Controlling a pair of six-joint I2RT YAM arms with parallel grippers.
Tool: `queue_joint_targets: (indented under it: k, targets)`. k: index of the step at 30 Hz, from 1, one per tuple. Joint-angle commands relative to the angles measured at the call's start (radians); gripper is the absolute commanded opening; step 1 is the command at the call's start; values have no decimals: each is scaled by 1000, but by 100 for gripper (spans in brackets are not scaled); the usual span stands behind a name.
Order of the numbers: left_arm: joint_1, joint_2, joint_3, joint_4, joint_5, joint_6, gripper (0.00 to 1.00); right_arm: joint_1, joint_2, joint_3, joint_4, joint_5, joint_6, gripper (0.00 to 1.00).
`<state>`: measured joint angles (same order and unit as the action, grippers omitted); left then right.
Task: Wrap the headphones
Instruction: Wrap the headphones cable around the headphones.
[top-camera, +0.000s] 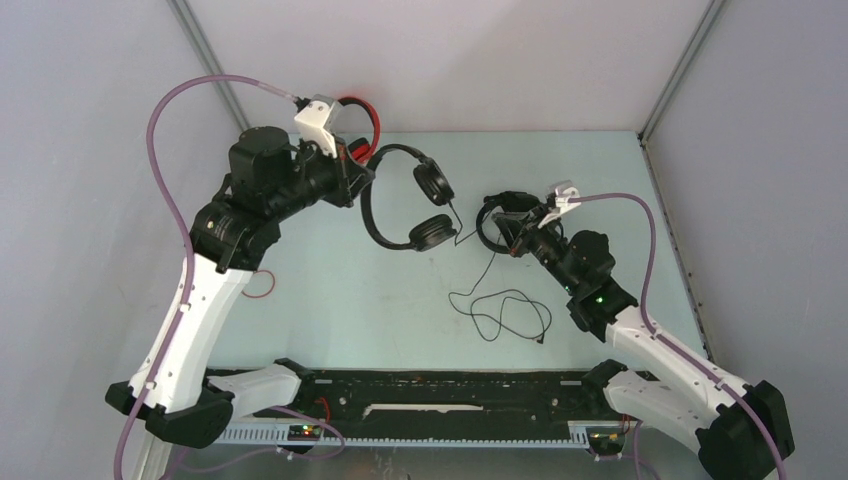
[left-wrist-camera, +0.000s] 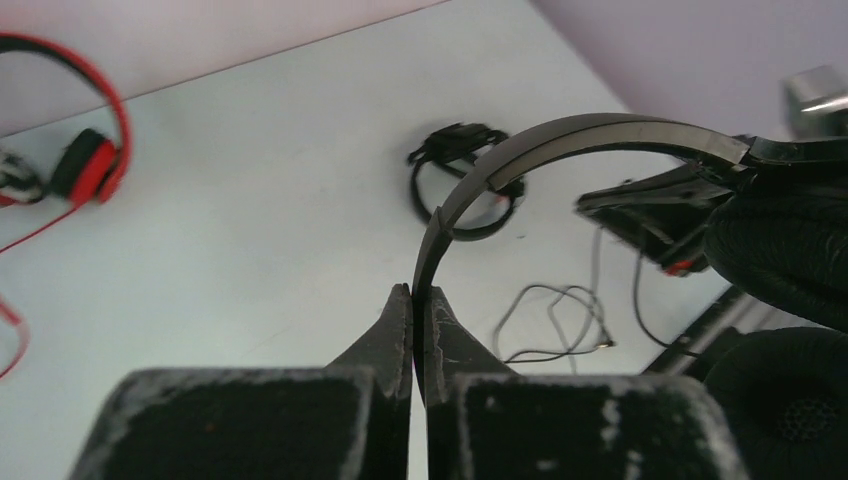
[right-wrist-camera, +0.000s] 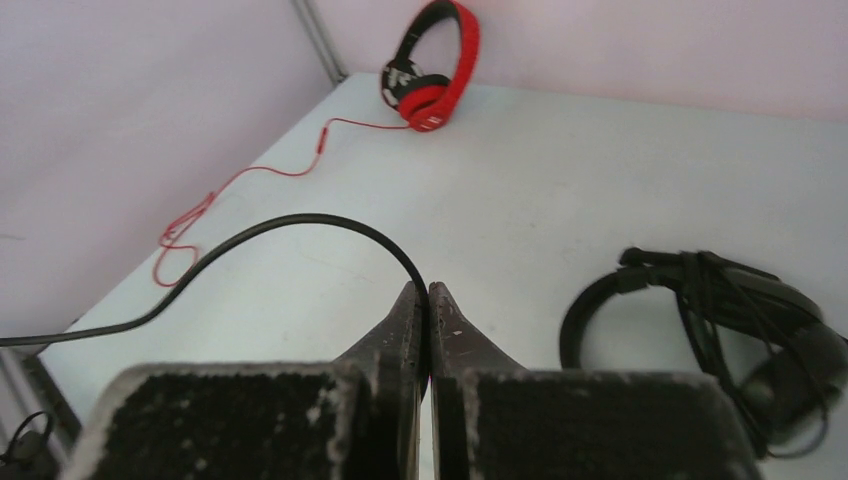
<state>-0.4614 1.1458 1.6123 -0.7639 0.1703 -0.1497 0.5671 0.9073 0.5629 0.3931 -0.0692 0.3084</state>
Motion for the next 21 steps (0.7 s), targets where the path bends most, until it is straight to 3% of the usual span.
queue_joint_targets:
  k: [1, 9, 18, 21]
  targets:
    - [1, -33, 25, 152, 199, -114, 0, 21, 25, 0, 151, -53, 17, 0]
    - [1, -23, 31, 164, 241, -175, 0, 31, 65, 0, 145, -40, -20, 0]
    - [1, -7, 8, 181, 361, -187, 0, 32, 124, 0, 270, -74, -26, 0]
    - [1, -20, -7, 181, 333, -183, 0, 35, 127, 1, 287, -86, -32, 0]
